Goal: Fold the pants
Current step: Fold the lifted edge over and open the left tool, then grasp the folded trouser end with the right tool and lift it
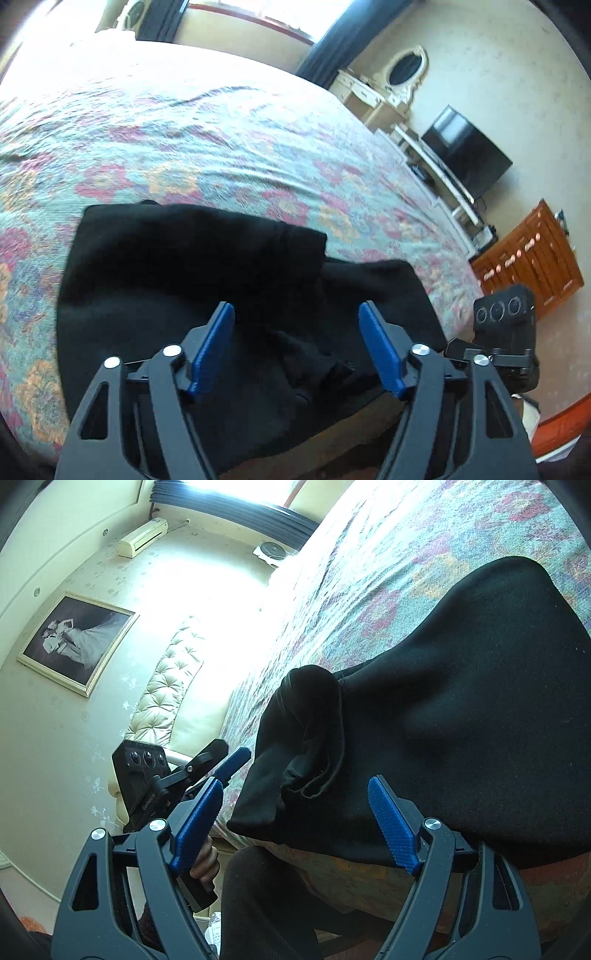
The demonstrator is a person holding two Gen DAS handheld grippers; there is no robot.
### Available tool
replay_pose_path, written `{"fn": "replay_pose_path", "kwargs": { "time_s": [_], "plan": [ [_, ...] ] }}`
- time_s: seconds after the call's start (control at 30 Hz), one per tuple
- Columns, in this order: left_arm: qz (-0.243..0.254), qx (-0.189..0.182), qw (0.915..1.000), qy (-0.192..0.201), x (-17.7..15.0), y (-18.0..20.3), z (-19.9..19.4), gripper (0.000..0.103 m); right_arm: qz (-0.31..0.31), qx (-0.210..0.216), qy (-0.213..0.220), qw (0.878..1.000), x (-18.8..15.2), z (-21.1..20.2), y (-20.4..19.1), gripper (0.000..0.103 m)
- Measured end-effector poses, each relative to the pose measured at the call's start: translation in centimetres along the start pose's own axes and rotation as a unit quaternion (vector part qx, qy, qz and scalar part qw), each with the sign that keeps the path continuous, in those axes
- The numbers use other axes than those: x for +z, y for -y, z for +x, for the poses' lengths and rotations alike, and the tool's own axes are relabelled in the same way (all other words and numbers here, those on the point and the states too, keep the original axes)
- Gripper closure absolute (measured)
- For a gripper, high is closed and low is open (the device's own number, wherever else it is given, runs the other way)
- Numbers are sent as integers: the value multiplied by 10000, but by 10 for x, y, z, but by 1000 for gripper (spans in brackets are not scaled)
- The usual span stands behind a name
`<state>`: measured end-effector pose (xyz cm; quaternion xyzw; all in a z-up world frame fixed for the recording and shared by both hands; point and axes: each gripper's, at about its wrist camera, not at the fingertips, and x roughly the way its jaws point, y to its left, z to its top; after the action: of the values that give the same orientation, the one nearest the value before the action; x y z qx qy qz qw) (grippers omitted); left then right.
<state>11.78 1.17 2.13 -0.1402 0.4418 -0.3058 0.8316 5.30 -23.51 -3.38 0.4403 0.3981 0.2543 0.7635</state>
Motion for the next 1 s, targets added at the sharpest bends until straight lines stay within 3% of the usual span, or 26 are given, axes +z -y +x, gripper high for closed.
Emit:
{"fn": "replay_pose_path", "kwargs": {
  "time_s": [0.07,0.17,0.23,0.43,0.6,0.8,0.93,1.0],
  "plan": [
    [-248,347,9985,343,-3,-22,-24,30,129,32,-118,9998,4,9,4,21],
    [-723,1124,9888,670,-13,-67,-47,30,207,-92,-368,9991,9,30,6,20],
    [-1173,1242,9829,690,-22,-96,-53,30,95,-235,-500,9984,13,43,2,20],
    [-1685,1194,9773,469,-47,-136,-46,30,26,-305,-866,9958,21,81,-4,19],
    [-1904,975,9754,534,-51,-147,-44,28,-28,-540,-1003,9935,25,93,-16,19],
    [-1965,826,9753,576,-55,-150,-45,27,-582,-836,-1363,9854,14,97,-48,19],
    [-2010,765,9746,631,-58,-151,-45,26,-252,-826,-1122,9899,28,98,-39,19],
    [-2010,752,9747,629,-57,-150,-45,26,-133,-831,-1253,9885,33,108,-33,19]
  ]
}}
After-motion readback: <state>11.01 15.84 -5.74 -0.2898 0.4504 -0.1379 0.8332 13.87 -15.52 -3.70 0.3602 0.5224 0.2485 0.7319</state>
